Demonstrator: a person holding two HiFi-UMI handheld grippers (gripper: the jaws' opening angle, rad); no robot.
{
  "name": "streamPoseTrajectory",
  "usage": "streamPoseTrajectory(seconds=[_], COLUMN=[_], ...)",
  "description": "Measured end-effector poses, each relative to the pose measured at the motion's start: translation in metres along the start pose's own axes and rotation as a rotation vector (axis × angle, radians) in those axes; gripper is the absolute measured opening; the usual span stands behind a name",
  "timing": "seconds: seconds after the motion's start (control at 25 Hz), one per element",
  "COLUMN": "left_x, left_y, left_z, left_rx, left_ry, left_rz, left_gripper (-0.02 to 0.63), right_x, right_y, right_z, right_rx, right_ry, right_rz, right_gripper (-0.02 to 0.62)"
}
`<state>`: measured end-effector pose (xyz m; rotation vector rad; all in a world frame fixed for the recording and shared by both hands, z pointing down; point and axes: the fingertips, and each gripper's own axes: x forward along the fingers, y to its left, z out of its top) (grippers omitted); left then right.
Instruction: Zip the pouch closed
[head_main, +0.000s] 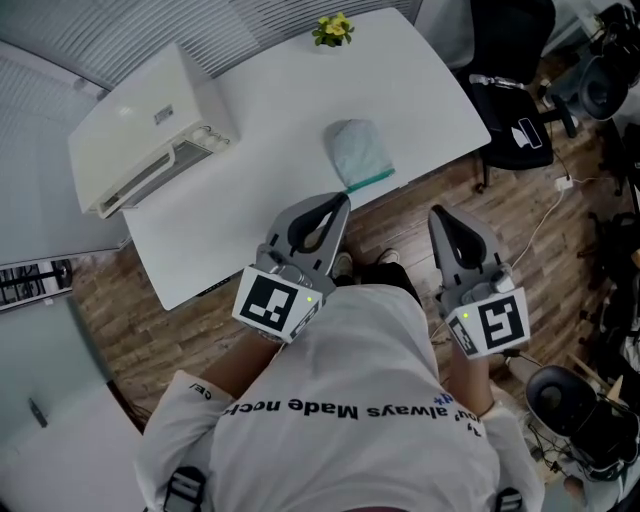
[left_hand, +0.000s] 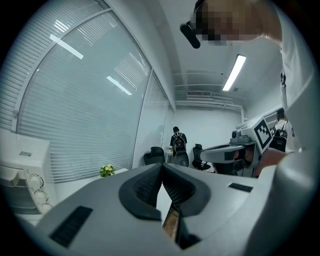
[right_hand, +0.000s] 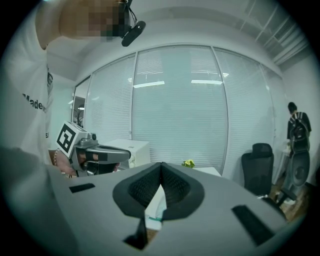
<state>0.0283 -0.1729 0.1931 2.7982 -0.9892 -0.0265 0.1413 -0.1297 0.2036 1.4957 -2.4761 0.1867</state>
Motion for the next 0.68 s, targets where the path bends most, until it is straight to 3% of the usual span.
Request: streamPoseTrajectory(seconds=[0.68], left_x=[-0.0034], left_y=[0.0032], left_z=[-0.0022], left_rx=[-0.004], left_ry=[0.011], left_rz=[-0.018], left_gripper=[0.021], right_x=[0.0019], right_y=[0.0026], right_z=[0.0003], right_rx=[-0.011], right_ry=[0.013], right_rz=[-0.002], right_gripper=[0.008])
